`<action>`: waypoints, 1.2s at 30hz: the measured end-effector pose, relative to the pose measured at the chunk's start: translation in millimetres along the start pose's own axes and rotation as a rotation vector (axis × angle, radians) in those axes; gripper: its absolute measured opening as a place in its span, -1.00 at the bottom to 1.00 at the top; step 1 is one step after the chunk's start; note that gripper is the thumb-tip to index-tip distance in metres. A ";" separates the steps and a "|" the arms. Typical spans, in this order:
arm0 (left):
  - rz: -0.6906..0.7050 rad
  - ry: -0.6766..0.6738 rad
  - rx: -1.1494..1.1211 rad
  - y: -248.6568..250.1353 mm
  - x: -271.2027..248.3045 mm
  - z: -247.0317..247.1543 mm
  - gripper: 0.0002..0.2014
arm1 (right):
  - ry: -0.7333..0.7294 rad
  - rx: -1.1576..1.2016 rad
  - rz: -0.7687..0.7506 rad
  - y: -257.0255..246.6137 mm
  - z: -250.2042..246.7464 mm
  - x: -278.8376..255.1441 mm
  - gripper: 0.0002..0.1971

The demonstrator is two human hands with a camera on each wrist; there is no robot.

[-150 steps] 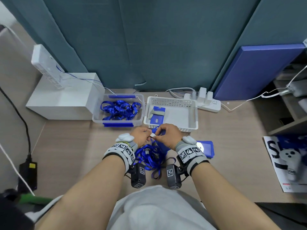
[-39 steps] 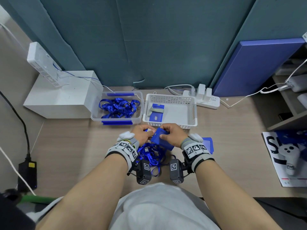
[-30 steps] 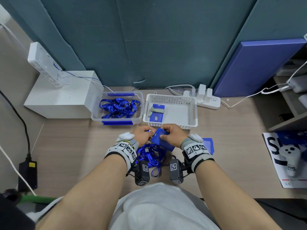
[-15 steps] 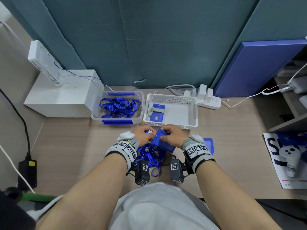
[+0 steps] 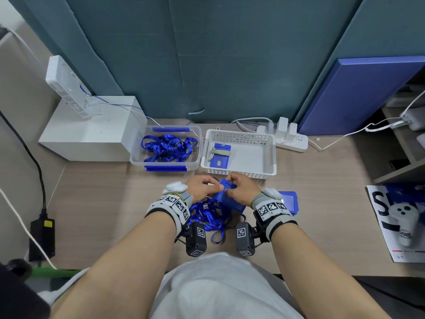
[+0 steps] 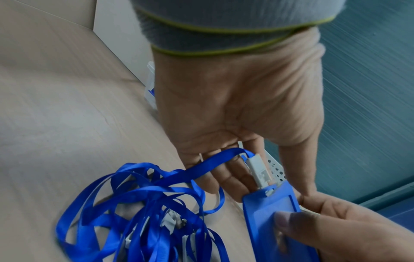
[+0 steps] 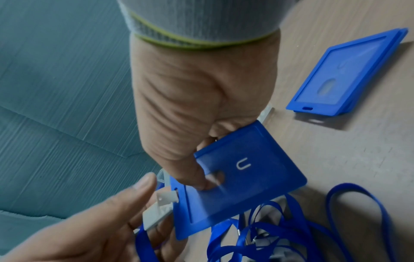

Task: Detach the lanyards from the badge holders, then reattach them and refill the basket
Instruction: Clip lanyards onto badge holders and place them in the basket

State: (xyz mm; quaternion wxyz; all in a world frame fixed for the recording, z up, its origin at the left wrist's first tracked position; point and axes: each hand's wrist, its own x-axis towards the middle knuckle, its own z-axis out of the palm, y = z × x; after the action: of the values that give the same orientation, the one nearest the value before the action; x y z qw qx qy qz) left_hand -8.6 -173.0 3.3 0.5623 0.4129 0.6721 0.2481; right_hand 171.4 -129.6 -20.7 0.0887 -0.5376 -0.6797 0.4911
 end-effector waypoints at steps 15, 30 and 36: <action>0.111 0.094 0.177 -10.9 0.7 -4.3 -0.81 | -0.039 -0.079 0.015 -4.2 1.6 -3.4 -0.87; 0.202 0.073 -0.010 5.0 8.7 -4.6 -0.53 | -0.022 0.241 0.099 -18.3 -28.0 -8.2 -0.88; 0.200 0.028 -0.089 19.9 7.2 -12.0 -0.65 | -0.010 0.283 0.011 -37.4 -44.2 -16.3 -0.86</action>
State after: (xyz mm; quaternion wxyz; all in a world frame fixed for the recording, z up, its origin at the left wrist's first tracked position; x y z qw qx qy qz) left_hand -14.9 -154.8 18.1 0.5433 0.4489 0.6237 0.3383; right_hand 182.7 -115.4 36.7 0.1575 -0.5212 -0.6011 0.5850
